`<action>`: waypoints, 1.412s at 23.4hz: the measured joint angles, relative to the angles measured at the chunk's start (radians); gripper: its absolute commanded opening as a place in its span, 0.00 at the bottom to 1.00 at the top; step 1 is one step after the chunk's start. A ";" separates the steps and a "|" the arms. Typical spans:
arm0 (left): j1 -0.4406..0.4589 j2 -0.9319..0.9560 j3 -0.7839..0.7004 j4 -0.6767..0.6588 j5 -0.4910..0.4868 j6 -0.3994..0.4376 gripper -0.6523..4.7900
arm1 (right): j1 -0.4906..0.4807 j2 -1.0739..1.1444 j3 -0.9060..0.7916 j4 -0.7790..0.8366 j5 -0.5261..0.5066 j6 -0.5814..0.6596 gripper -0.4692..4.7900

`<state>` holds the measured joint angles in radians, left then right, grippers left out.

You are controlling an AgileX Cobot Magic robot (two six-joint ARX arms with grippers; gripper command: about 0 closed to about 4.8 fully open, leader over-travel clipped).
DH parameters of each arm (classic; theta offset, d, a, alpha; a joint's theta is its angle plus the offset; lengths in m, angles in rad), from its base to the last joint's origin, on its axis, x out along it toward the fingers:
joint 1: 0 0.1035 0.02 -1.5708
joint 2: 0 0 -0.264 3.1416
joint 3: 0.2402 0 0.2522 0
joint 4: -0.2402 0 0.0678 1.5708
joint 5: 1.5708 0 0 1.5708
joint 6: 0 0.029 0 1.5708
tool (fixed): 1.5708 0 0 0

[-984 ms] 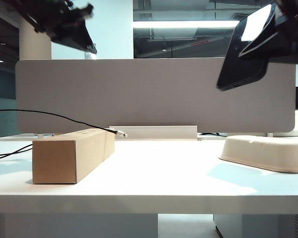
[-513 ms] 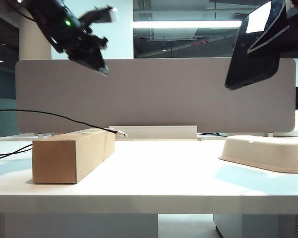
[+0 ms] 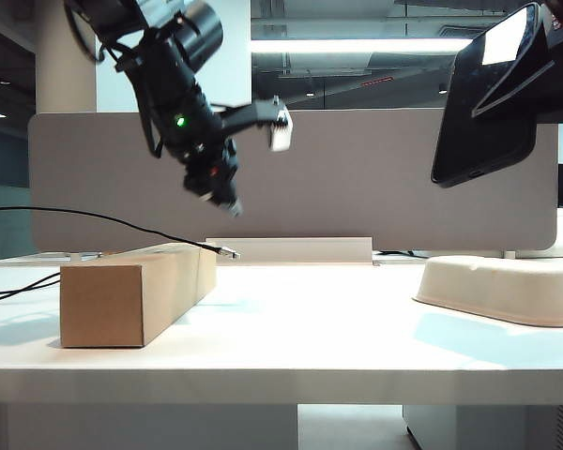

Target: Pick up the charging cable and the phone, plug the charging cable into the charging port on the phone, and finally place them back on the table.

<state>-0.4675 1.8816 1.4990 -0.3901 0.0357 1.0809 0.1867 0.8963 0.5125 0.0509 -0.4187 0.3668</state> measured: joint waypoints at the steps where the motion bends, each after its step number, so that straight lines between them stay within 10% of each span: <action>1: 0.000 0.004 0.000 -0.014 -0.009 0.023 0.26 | 0.000 0.000 0.000 -0.001 0.000 0.000 0.08; 15: 0.002 0.040 0.001 -0.041 -0.030 0.097 0.48 | 0.000 0.000 0.000 -0.013 -0.004 0.000 0.08; 33: 0.000 0.121 0.002 0.019 -0.097 0.158 0.40 | 0.000 0.000 0.000 -0.018 -0.020 0.000 0.08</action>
<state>-0.4679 2.0026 1.5005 -0.3714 -0.0616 1.2388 0.1867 0.8963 0.5125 0.0330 -0.4389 0.3664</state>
